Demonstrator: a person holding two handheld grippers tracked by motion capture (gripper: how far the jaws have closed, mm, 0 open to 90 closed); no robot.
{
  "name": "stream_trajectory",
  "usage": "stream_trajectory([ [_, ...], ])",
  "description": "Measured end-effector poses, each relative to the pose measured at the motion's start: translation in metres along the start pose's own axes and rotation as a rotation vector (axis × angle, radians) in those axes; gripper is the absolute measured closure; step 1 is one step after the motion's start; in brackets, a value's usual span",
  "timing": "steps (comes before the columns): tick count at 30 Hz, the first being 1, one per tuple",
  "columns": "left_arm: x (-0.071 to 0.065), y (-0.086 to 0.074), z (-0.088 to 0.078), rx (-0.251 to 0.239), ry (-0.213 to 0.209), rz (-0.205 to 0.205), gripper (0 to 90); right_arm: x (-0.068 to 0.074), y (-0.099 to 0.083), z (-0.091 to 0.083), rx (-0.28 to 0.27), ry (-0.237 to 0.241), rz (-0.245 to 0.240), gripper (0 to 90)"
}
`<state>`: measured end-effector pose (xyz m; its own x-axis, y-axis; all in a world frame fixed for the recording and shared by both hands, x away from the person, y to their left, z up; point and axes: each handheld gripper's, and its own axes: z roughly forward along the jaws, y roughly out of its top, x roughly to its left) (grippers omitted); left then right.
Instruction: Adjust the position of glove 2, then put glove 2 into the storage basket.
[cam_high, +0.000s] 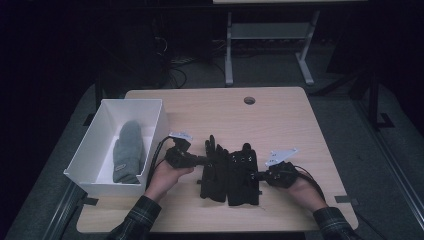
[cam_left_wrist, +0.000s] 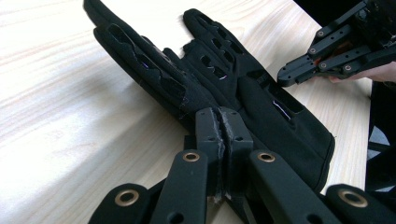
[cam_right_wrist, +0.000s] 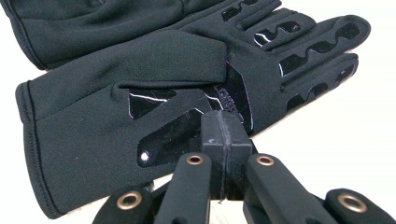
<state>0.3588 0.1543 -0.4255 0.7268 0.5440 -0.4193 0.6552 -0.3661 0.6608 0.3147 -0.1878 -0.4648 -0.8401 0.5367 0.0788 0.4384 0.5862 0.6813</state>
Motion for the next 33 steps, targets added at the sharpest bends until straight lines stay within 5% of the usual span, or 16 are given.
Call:
stream_trajectory([
  [23,-0.024,0.015,0.008,-0.018,-0.044,0.048,87.5,0.01,0.007,0.009,-0.008,0.029,-0.016,90.0],
  [33,-0.034,0.024,0.026,-0.002,-0.064,0.073,87.6,0.024,0.018,0.02,-0.021,0.058,-0.033,90.0],
])
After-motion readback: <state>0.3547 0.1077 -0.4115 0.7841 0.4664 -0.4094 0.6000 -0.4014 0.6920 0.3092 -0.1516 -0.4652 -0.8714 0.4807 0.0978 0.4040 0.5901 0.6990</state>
